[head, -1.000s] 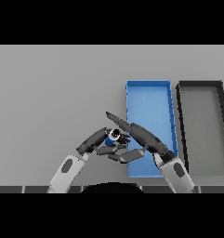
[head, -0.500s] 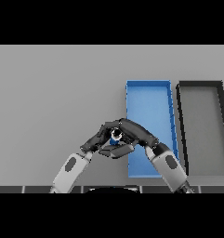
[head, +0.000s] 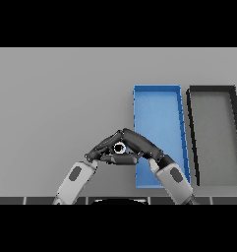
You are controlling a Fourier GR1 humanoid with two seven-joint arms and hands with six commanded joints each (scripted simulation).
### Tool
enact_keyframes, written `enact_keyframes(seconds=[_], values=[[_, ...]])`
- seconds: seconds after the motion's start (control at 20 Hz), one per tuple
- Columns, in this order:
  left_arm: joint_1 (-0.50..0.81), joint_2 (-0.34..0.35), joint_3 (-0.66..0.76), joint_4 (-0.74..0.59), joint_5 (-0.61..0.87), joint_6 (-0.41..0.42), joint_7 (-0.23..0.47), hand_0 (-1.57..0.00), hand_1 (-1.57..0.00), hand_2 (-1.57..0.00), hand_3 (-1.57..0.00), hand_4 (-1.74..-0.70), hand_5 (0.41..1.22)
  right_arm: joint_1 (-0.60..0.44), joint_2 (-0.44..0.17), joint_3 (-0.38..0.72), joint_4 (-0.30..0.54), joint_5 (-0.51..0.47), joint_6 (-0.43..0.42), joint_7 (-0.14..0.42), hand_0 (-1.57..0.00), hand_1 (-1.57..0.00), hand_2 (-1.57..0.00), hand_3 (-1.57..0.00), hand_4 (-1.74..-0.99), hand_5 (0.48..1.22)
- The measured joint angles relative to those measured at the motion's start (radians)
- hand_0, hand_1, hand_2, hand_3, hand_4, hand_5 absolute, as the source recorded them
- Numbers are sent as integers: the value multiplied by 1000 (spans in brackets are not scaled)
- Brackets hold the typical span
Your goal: Pick up the blue pipe and place it into the blue bin.
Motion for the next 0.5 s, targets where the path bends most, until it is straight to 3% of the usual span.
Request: enact_keyframes(seconds=[0.2, 0.25, 0.3, 0.35, 0.4, 0.45, 0.5], values=[[-10, -7, -2, 6, -5, 9, -11, -1571, -1571, -1564, -1434, -1732, 1221, 40, 57, -24, -18, -43, 6, 60, -1545, -1545, -1545, -1534, -1494, 1183], [-5, -3, -1, -2, -8, 11, 4, -1571, -1571, -1566, -1264, -1734, 1221, 47, 70, -26, -11, -35, 7, 44, -1550, -1550, -1550, -1541, -1495, 1191], [-5, 7, 6, -3, -7, 7, -2, -1446, -1368, -1336, -1051, -1629, 1221, 52, 82, -32, -3, -29, 8, 30, -1554, -1554, -1555, -1547, -1496, 1197], [0, 12, 6, -7, -16, 7, -23, -1175, -1094, -1069, -841, -1512, 1221, 57, 84, -33, -8, -18, 5, 11, -1557, -1558, -1558, -1552, -1496, 1202], [14, 14, -6, -11, -35, 9, -15, -940, -875, -855, -672, -1406, 1221, 55, 90, -38, -8, -10, 6, 49, -1560, -1560, -1560, -1556, -1497, 1206], [-1, 23, 0, -14, -41, -9, -4, -752, -700, -684, -538, -1319, 1221, 59, 102, -28, -17, 8, 6, 26, -1562, -1563, -1563, -1559, -1497, 1209], [6, 29, -8, -17, -55, -26, -3, -601, -560, -547, -430, -1250, 1221, 62, 104, -35, -18, 8, 12, 38, -1564, -1564, -1564, -1561, -1498, 1211]])
